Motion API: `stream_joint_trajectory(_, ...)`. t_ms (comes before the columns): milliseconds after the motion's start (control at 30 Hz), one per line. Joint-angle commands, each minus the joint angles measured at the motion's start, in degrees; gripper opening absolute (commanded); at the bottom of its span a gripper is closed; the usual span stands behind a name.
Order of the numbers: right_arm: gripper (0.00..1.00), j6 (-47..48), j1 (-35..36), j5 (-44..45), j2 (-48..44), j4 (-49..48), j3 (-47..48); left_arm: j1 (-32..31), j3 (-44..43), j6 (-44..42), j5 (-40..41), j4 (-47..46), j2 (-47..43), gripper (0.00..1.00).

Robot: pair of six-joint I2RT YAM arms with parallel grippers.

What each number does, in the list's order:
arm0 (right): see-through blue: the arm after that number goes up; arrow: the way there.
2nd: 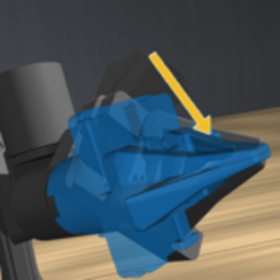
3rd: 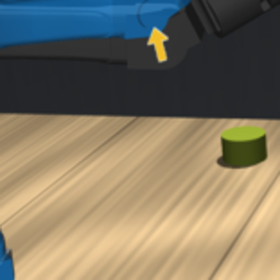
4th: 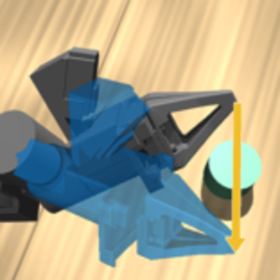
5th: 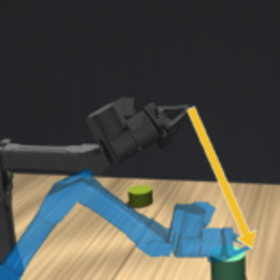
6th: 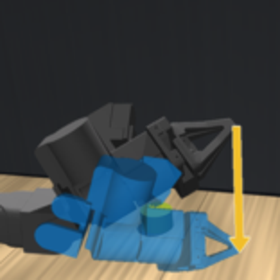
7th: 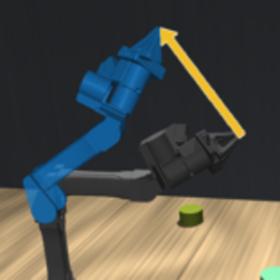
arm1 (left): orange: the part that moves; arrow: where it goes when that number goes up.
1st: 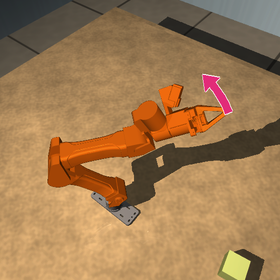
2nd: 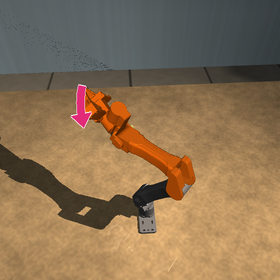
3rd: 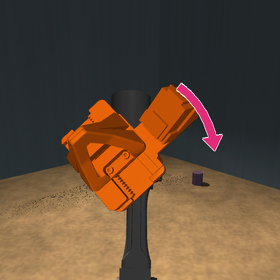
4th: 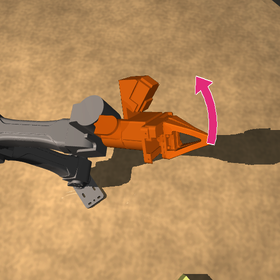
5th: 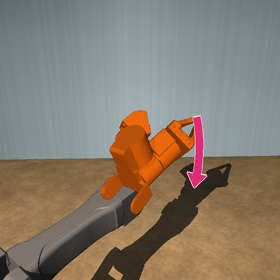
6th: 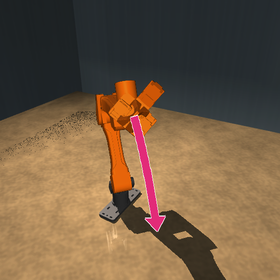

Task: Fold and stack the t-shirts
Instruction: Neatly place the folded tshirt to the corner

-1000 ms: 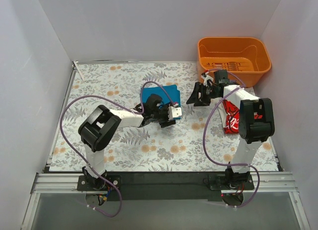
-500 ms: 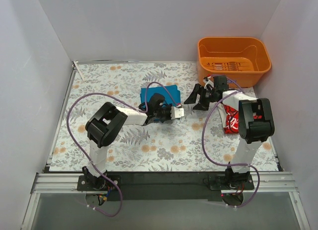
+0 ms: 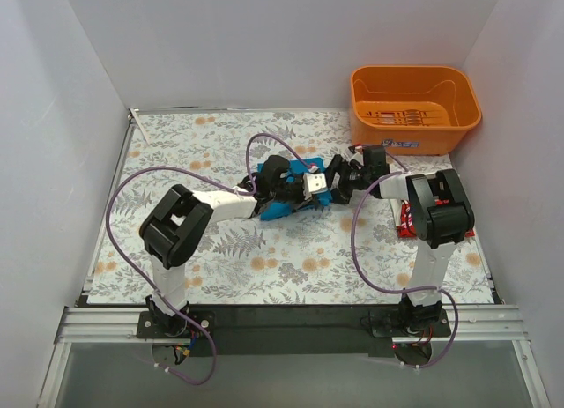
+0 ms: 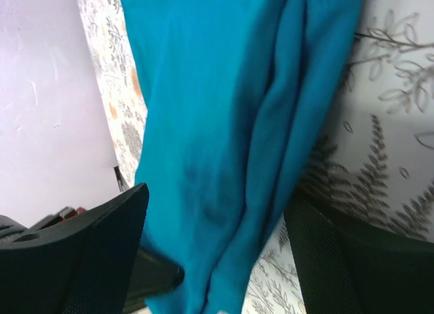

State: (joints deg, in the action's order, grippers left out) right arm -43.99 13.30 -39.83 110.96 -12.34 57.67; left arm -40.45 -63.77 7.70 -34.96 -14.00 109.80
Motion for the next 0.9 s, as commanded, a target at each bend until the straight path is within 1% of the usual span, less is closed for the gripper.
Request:
stream_joint_trajectory(0, 0.85, -3.8, 1.8, 0.9, 4.1, -5.0, 1.1, 0.2, 0.6, 2.5, -3.9, -0.4, -5.6, 0.00)
stream_joint_trajectory(100, 0.78, -5.4, 3.0, -0.2, 4.9, -6.1, 2.0, 0.2, 1.6, 1.8, -6.0, -0.5, -7.0, 0.00)
stream_joint_trajectory(233, 0.64, -7.3, 3.8, -2.3, 5.4, -6.6, 1.5, 0.4, 2.8, 0.4, -8.4, 0.9, -7.8, 0.00)
stream_joint_trajectory(267, 0.54, -7.5, 3.8, -3.5, 5.5, -6.6, 1.0, 0.5, 3.1, 0.1, -8.8, 1.1, -8.1, 0.00)
stream_joint_trajectory(300, 0.49, -7.7, 3.8, -3.9, 5.6, -6.6, 0.5, 0.5, 3.9, 0.0, -9.4, 1.4, -8.6, 0.00)
stream_joint_trajectory(333, 0.32, -7.3, 3.7, -4.1, 5.5, -6.4, 0.3, 0.6, 4.0, -0.1, -9.9, 1.6, -8.8, 0.00)
stream_joint_trajectory(367, 0.23, -6.7, 3.4, -4.6, 5.3, -6.3, 0.3, 0.6, 4.1, -0.1, -10.3, 2.1, -9.0, 0.01)
stream_joint_trajectory(400, 0.15, -5.3, 3.3, -4.8, 4.7, -6.2, 0.5, 0.6, 3.6, 0.1, -10.4, 3.7, -9.1, 0.09)
stream_joint_trajectory(433, 0.08, -4.4, 3.1, -4.8, 4.2, -4.9, 1.2, 0.6, 3.5, 0.3, -10.3, 4.7, -9.8, 0.24)
stream_joint_trajectory(467, 0.01, -2.9, 3.0, -4.4, 3.6, -3.1, 2.1, 0.6, 3.2, 1.2, -9.9, 5.6, -10.3, 0.30)
stream_joint_trajectory(500, 0.01, -0.6, 2.5, -3.9, 3.0, 0.3, 3.6, 0.7, 3.1, 1.5, -9.6, 7.9, -10.9, 0.35)
stream_joint_trajectory(533, 0.01, 6.2, 2.4, -3.3, 1.9, 4.2, 7.1, 0.8, 2.8, 1.6, -9.3, 9.3, -12.6, 0.37)
stream_joint_trajectory(567, 0.01, 9.5, 2.3, -2.5, 1.5, 12.2, 9.1, 1.0, 2.7, 1.7, -9.2, 11.0, -13.4, 0.37)
stream_joint_trajectory(600, 0.01, 11.9, 2.0, -2.8, 1.1, 15.7, 10.4, 1.2, 2.9, 1.7, -9.1, 13.6, -14.4, 0.37)
stream_joint_trajectory(633, 0.01, 17.3, 1.7, -3.0, 0.4, 18.7, 11.6, 1.6, 3.3, 1.8, -8.9, 15.8, -15.4, 0.37)
stream_joint_trajectory(667, 0.01, 20.3, 1.4, -1.2, -0.2, 26.4, 13.9, 1.7, 3.6, 1.9, -8.5, 17.1, -17.4, 0.38)
stream_joint_trajectory(733, 0.01, 27.9, 1.5, 1.8, -2.5, 33.5, 16.0, 2.0, 4.3, 2.4, -6.6, 19.5, -19.3, 0.39)
stream_joint_trajectory(767, 0.01, 34.3, 1.2, 4.9, -3.1, 36.5, 17.4, 2.0, 4.5, 2.4, -5.9, 20.4, -20.9, 0.40)
stream_joint_trajectory(800, 0.01, 36.7, 0.9, 6.6, -3.7, 41.8, 17.8, 2.1, 4.7, 2.6, -4.6, 22.0, -21.5, 0.41)
stream_joint_trajectory(833, 0.01, 38.6, 0.6, 7.9, -5.0, 43.8, 18.0, 2.2, 4.8, 3.1, -3.7, 22.7, -22.0, 0.41)
stream_joint_trajectory(867, 0.01, 42.5, -0.4, 9.9, -5.7, 45.5, 18.4, 2.2, 4.7, 3.5, -3.0, 23.4, -22.2, 0.41)
